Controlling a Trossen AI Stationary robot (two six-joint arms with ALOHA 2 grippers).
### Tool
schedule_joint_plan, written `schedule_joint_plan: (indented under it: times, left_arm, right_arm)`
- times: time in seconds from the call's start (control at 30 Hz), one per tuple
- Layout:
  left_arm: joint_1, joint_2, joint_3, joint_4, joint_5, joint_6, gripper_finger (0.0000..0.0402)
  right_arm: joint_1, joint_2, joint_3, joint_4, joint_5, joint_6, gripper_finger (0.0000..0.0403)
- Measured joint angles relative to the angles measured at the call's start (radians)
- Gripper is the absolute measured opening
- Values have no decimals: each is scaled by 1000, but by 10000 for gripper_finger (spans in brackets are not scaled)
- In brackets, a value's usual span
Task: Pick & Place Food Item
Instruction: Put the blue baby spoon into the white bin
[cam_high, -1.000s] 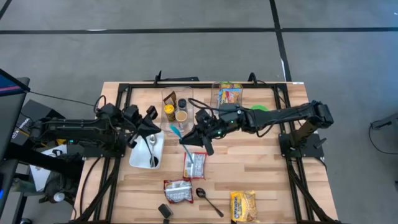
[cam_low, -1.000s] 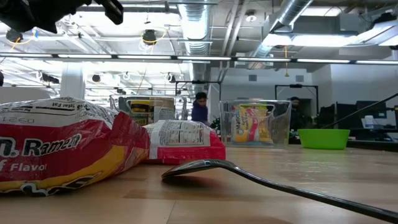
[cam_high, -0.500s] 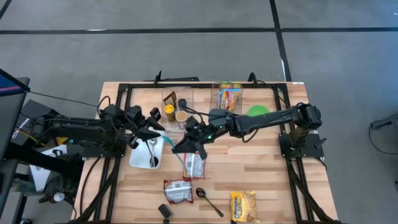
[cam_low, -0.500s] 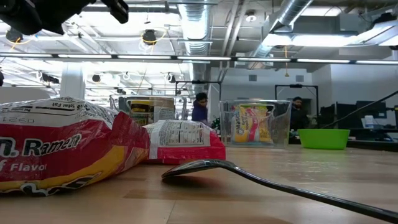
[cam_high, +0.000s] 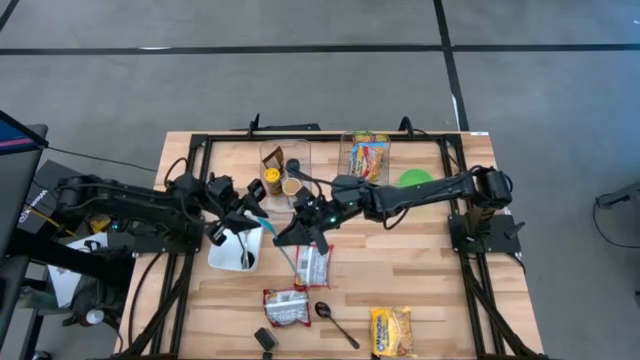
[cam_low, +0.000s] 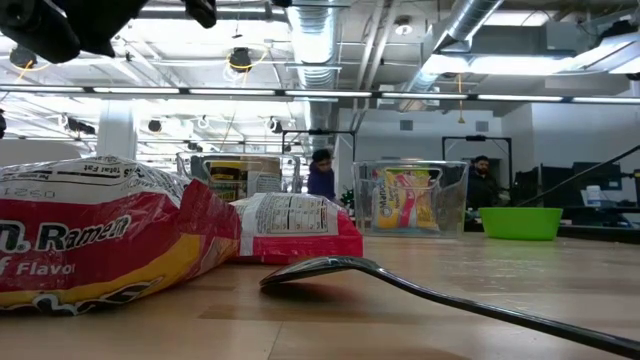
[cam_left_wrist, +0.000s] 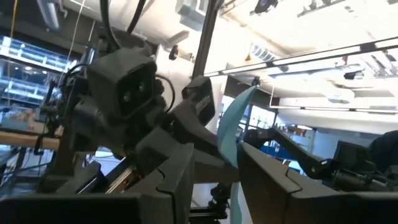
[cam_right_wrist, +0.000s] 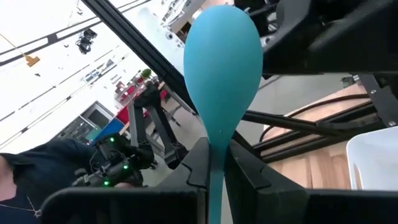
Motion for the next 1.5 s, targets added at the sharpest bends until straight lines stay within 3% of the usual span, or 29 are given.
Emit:
schedule_joint_plan:
  times: [0.27,1.5]
  left_arm:
    - [-27,12,0,17,-98,14,120]
    - [-65,17,31,48,-203,31,104]
  right_arm:
    - [0,0,0,1,0,1,20]
    - [-16,-2,0,-6,4,102,20]
